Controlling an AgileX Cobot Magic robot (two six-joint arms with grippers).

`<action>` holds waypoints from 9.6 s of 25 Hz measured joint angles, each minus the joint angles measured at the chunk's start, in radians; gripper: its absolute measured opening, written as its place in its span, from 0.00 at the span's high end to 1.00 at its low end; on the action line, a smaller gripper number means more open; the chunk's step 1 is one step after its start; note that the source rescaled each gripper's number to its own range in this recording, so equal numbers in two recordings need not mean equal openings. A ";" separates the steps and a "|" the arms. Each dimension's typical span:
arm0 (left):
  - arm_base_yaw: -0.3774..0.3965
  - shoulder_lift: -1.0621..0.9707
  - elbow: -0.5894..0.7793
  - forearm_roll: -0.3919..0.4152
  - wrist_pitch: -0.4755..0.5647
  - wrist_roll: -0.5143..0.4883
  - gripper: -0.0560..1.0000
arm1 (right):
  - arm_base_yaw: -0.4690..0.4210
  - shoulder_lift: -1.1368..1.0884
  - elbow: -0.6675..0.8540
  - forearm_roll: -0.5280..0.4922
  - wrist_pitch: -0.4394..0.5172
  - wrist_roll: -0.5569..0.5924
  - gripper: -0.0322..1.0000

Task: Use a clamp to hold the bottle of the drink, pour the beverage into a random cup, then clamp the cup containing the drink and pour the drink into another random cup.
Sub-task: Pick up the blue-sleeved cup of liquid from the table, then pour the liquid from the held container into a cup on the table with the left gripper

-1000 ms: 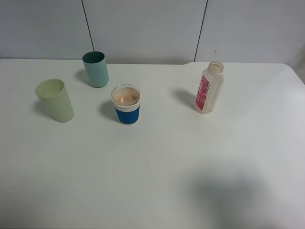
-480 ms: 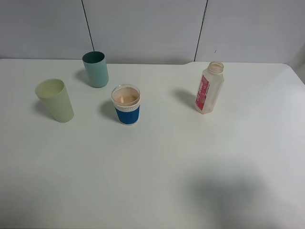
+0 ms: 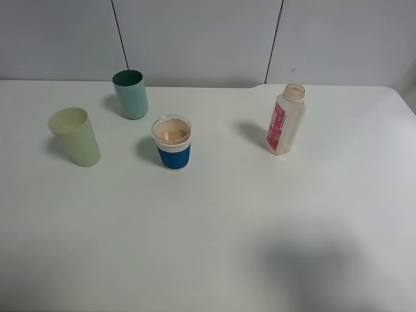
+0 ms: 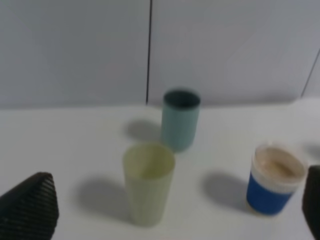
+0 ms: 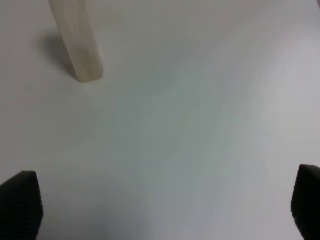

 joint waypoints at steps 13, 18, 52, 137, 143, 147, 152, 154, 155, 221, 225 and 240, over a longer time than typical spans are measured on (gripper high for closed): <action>-0.006 0.413 0.100 -0.170 -0.425 0.052 0.01 | 0.000 0.000 0.000 0.000 0.000 0.000 0.00; -0.105 0.576 0.104 -0.141 -0.578 0.046 0.01 | 0.000 0.000 0.000 0.000 0.000 0.000 0.00; -0.532 1.451 0.308 -0.014 -1.651 -0.139 0.00 | 0.000 0.000 0.000 0.000 0.000 0.000 0.00; -0.532 2.236 -0.144 0.121 -1.978 -0.168 0.10 | 0.000 0.000 0.000 0.000 0.000 0.000 0.00; -0.529 2.243 -0.178 0.124 -1.977 -0.170 0.11 | 0.000 0.000 0.000 0.000 0.000 0.000 0.00; -0.506 2.260 -0.199 0.144 -1.977 -0.170 0.11 | 0.000 0.000 0.000 0.000 0.000 0.000 0.00; -0.504 2.260 -0.205 0.150 -1.978 -0.170 0.15 | 0.000 0.000 0.000 0.000 0.000 0.000 0.00; -0.504 2.262 -0.210 0.142 -1.978 -0.170 0.52 | 0.000 0.000 0.000 0.000 0.000 0.000 0.00; -0.503 2.263 -0.210 0.135 -1.979 -0.170 0.95 | 0.000 0.000 0.000 0.000 0.000 0.000 0.00; -0.257 1.729 -0.206 0.483 -1.513 -0.317 0.93 | 0.000 0.000 0.000 -0.019 0.000 0.032 0.00; -0.212 1.726 -0.206 0.532 -1.512 -0.328 0.93 | 0.000 0.000 0.000 -0.019 0.000 0.032 0.00; -0.012 1.713 -0.206 0.678 -1.522 -0.333 0.93 | 0.000 0.000 0.000 -0.019 0.000 0.033 0.00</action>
